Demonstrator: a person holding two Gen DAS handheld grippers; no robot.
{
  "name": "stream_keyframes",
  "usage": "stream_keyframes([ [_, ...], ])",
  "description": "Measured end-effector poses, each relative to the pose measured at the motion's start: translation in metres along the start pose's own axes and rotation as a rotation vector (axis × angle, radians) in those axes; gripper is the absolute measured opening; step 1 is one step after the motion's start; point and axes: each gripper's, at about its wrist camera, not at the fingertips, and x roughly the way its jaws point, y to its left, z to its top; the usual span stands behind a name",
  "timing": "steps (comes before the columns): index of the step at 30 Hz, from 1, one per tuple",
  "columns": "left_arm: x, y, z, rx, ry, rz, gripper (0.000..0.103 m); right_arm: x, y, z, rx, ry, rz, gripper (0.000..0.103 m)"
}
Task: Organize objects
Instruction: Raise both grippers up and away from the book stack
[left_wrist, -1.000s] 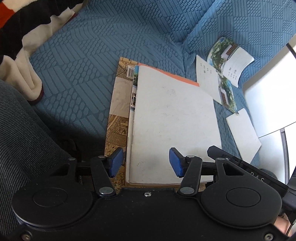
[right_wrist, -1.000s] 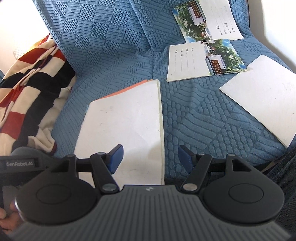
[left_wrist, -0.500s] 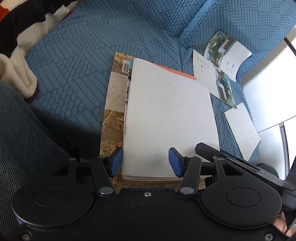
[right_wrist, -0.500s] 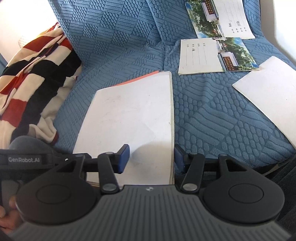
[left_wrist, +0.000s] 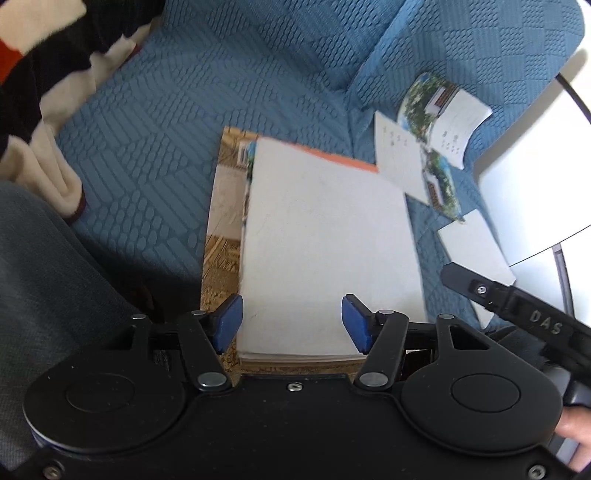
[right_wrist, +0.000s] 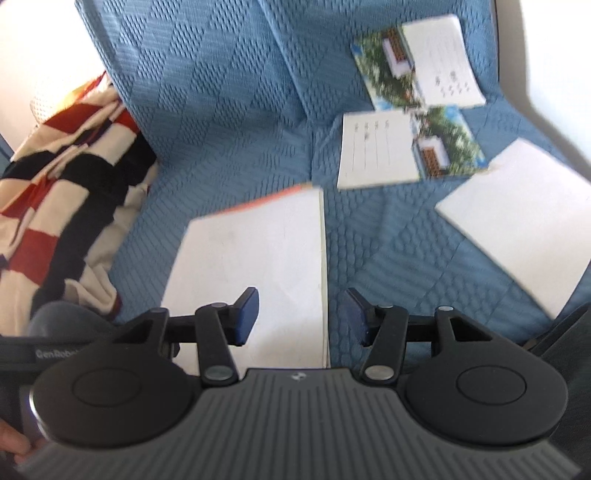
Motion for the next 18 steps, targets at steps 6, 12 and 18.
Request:
stream_keyframes([
  [6,-0.03,-0.017,0.005,0.02,-0.083,-0.024,0.062,-0.037,0.002,0.012,-0.001,-0.052,-0.008,0.055],
  [12,-0.06,-0.037,0.008,0.048,-0.124,-0.072,0.066,-0.072,0.004,0.017,0.013,-0.086,-0.012,0.055],
  [18,-0.092,-0.061,0.006,0.103,-0.164,-0.096,0.07,-0.107,0.007,0.015,0.023,-0.137,-0.017,0.055],
])
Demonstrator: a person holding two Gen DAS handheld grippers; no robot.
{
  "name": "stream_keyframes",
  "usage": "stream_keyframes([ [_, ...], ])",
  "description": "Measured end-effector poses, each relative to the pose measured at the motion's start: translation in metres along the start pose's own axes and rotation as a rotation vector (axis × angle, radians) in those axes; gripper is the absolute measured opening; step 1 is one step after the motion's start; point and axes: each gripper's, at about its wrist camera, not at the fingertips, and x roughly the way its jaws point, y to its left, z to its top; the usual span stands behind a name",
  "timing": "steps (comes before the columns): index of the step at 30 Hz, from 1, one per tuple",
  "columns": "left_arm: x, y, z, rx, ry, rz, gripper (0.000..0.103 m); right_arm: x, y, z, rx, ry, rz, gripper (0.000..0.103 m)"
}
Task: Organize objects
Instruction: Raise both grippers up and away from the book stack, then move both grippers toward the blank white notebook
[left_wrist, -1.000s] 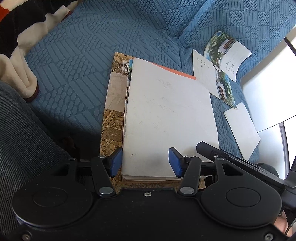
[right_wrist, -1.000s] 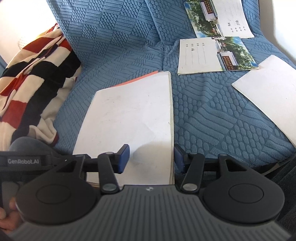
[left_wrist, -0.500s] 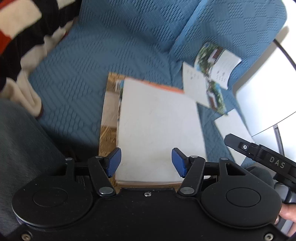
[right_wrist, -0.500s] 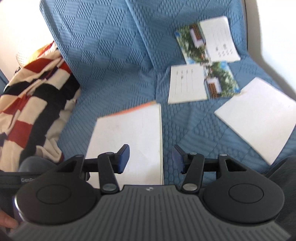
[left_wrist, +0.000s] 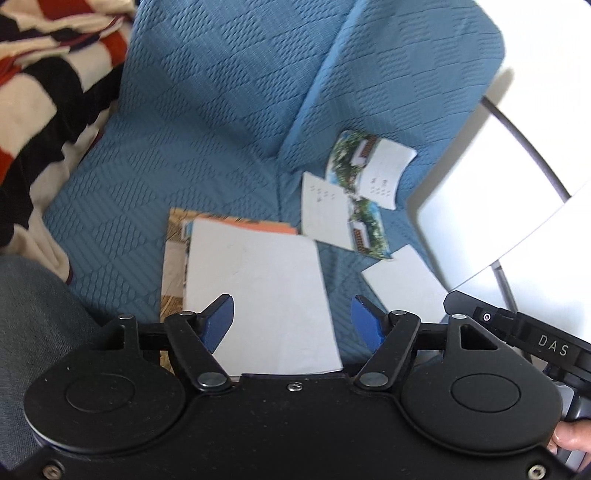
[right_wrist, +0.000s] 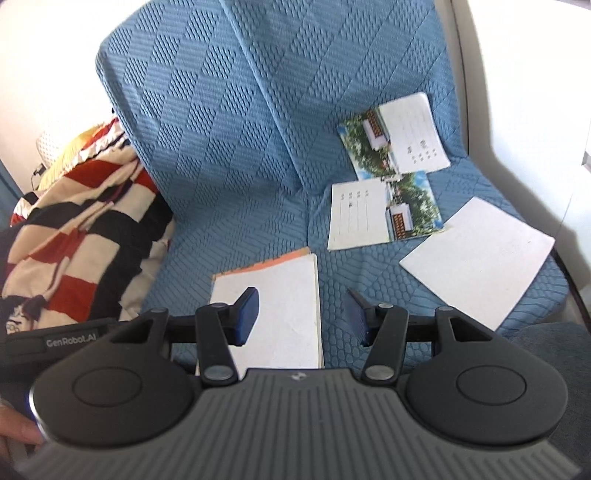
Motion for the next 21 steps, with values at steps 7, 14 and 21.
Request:
stream_keyframes([
  [7,-0.036,-0.026,0.004,0.065,-0.049,-0.045,0.079,-0.037,0.003,-0.004,-0.005,-0.043,-0.019,0.055],
  [14,-0.067,-0.045,0.01,0.099,-0.097,-0.07,0.085,-0.065,0.007,-0.012,-0.003,-0.073,-0.042,0.055],
  [21,-0.083,-0.064,-0.001,0.154,-0.133,-0.112,0.1,-0.087,0.01,-0.023,-0.003,-0.094,-0.08,0.055],
])
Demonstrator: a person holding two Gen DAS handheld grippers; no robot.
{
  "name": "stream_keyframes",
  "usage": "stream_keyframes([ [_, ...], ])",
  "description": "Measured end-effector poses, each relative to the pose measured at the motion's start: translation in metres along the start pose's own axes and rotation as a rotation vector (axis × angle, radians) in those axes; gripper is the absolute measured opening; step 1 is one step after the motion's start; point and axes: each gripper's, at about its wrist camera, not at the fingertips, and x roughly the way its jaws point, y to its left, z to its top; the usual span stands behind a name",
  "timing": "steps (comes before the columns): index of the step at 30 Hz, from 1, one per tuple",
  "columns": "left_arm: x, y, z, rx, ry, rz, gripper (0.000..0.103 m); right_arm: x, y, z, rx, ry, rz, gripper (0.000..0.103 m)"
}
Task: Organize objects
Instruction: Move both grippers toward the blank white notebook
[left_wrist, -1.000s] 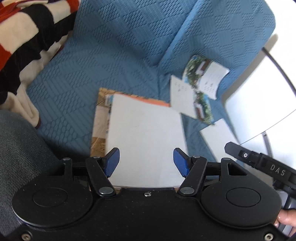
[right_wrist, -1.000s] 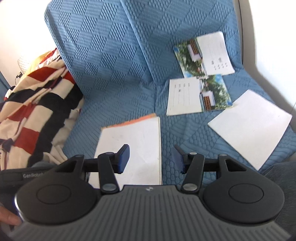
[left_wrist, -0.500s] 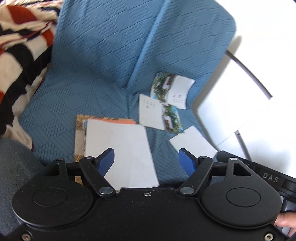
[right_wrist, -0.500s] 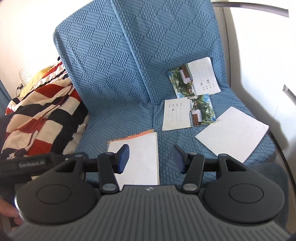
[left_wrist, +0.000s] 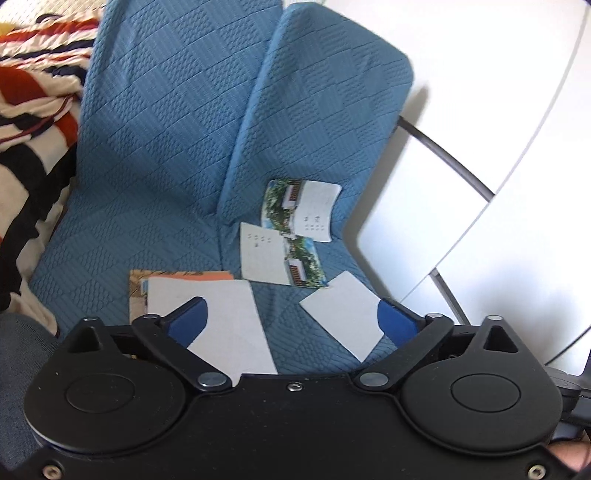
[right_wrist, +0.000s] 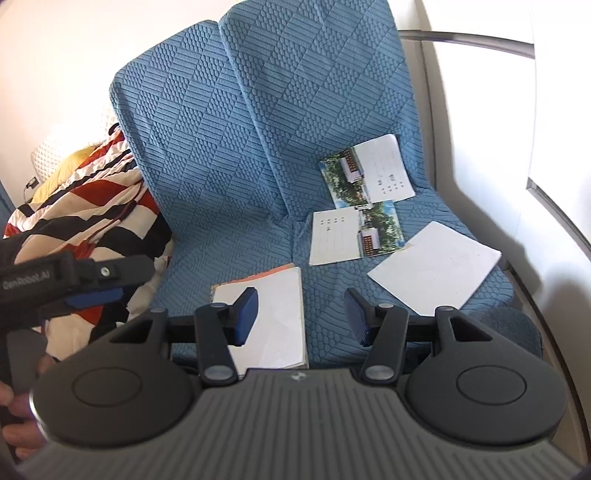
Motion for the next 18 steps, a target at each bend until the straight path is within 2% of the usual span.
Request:
stream_keyframes([
  [10,-0.001,-0.017,0.001,0.031,0.012,-0.034,0.102,-0.019,-0.013,-0.007,0.035,-0.034,-0.055,0.055],
  [18,0.015,-0.026,0.003,0.059,0.033,-0.024,0.102,-0.011,-0.026,-0.008,0.058,-0.043,-0.074,0.055],
])
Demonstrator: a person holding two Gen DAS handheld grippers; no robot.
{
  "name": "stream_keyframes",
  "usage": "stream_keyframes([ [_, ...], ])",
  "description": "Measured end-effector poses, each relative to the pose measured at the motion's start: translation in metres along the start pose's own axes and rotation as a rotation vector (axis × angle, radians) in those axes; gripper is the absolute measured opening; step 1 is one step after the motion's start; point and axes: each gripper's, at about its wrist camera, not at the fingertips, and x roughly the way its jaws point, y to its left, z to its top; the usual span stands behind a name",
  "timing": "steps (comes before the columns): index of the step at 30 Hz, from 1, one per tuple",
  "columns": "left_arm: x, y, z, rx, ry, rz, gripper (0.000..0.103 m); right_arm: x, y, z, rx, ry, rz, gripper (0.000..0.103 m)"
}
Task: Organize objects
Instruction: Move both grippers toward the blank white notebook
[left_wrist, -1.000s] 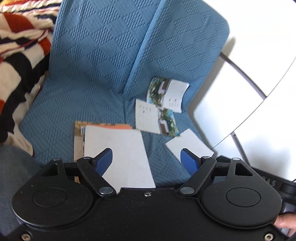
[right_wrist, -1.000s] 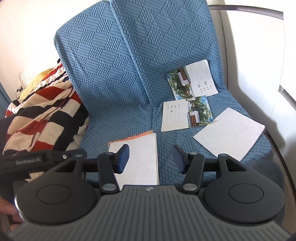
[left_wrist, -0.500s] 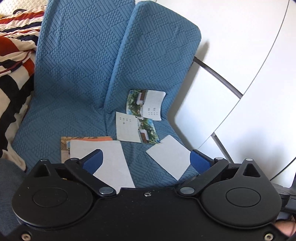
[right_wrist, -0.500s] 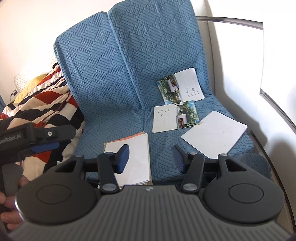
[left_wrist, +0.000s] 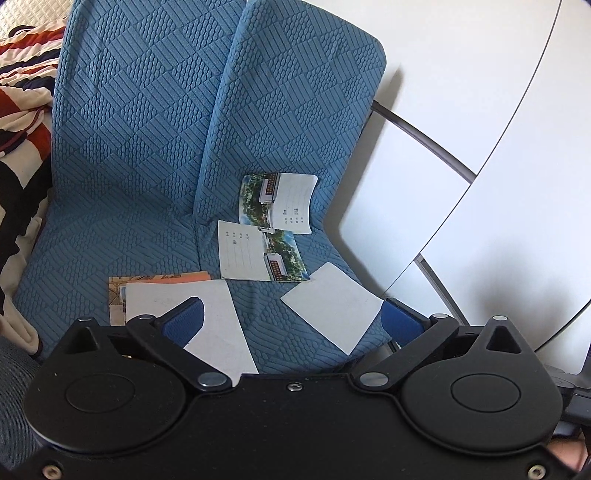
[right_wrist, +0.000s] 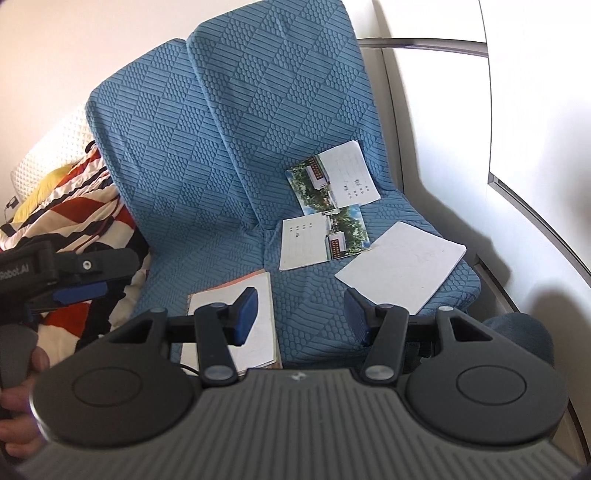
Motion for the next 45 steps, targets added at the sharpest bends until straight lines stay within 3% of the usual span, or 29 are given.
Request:
stream_keyframes([
  [12,0.037,-0.002,-0.005,0.012,0.039,0.008,0.102,0.032,-0.022,-0.011,0.053,0.025,-0.033,0.056],
  [20,0.09,0.005,-0.015,0.019,0.077,-0.021,0.102,0.064,-0.051,-0.026,0.088,0.03,-0.106,0.073],
  [31,0.165,0.021,-0.027,-0.012,0.1,-0.036,0.1,0.115,-0.079,-0.044,0.099,0.029,-0.158,0.073],
  [39,0.222,0.027,-0.015,-0.026,0.167,-0.058,0.087,0.145,-0.088,-0.046,0.085,0.004,-0.193,0.073],
  [45,0.262,0.019,-0.005,0.006,0.201,-0.088,0.073,0.175,-0.107,-0.044,0.176,0.004,-0.22,0.067],
])
